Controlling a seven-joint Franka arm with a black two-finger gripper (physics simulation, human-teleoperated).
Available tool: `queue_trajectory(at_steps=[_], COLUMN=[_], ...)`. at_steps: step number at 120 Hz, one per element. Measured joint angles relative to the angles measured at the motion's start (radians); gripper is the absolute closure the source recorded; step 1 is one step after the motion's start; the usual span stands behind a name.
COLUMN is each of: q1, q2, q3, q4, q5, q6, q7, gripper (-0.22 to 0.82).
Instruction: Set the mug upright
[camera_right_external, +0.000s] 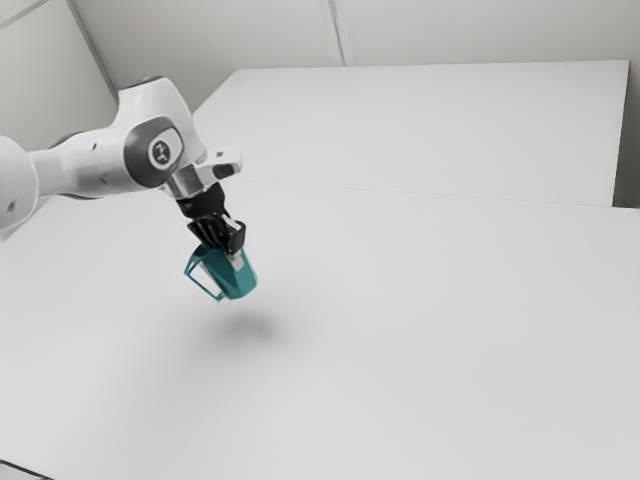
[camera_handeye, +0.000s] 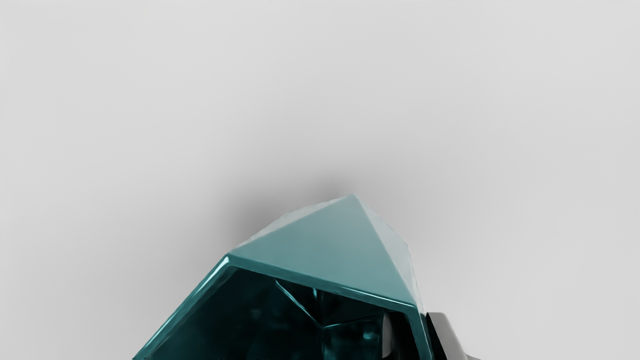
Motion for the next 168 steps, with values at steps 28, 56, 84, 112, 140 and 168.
queue_trajectory(at_steps=[28, 56, 84, 112, 140, 168], q1=[0.033, -0.077, -0.141, -0.13, -0.131, -0.131], q2=[0.01, 0.062, 0.083, 0.105, 0.125, 0.142], q3=[-0.063, -0.064, -0.064, -0.064, -0.064, -0.064], q4=[-0.004, -0.003, -0.003, -0.002, -0.002, -0.002], q5=[0.097, 0.135, 0.151, 0.167, 0.185, 0.202], q6=[0.067, 0.126, 0.151, 0.167, 0.188, 0.198], q7=[-0.059, -0.108, -0.145, -0.17, -0.188, -0.2], gripper=[0.78, 0.78, 0.78, 0.78, 0.78, 0.78])
